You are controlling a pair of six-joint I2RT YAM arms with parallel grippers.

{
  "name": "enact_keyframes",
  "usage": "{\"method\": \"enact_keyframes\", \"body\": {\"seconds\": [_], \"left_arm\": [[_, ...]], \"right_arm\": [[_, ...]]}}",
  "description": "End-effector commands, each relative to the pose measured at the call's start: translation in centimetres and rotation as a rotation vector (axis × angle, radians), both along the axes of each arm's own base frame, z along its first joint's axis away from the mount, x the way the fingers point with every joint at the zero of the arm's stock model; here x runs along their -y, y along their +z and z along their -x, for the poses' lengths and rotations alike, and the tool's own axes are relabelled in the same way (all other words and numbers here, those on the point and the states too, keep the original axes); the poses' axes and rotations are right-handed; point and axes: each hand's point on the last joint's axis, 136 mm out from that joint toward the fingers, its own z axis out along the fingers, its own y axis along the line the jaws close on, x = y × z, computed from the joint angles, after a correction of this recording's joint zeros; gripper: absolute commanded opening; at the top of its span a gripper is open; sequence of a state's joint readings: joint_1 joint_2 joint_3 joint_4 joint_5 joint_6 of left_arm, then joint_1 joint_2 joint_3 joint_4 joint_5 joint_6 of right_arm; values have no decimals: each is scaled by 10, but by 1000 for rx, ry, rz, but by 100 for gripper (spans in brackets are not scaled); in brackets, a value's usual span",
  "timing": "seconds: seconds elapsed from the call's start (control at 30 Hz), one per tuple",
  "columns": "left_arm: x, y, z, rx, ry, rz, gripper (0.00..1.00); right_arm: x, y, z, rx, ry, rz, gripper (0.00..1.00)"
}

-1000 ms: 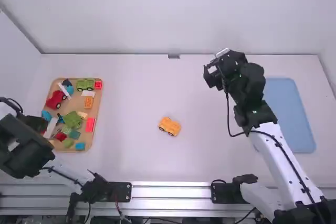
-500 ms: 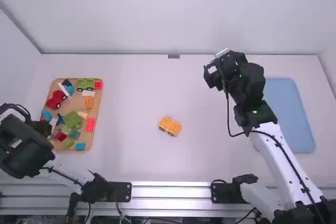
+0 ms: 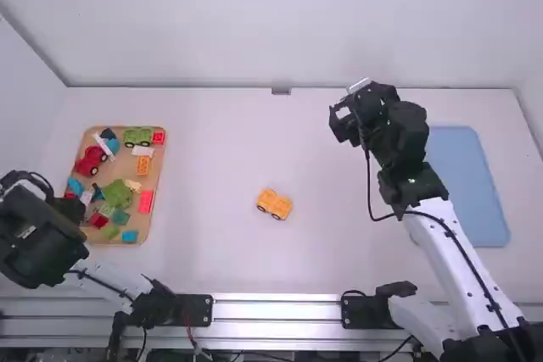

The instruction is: Assemble lego blocks to make yellow taxi

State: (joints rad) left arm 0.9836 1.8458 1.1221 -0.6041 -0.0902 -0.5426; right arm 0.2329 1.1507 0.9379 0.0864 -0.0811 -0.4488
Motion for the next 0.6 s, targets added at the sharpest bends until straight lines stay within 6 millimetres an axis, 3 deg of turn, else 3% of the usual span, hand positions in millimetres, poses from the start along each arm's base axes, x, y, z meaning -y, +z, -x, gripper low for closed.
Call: {"method": "enact_keyframes", "body": {"seconds": [0.0,0.57], "left_arm": [[2,-5,5,-15,14,7,52],[1,-13,10,-27,20,-18,52]], "right_arm": [[1,12,-3,24,-4,-8,98],[1,12,-3,24,-4,-8,98]]}}
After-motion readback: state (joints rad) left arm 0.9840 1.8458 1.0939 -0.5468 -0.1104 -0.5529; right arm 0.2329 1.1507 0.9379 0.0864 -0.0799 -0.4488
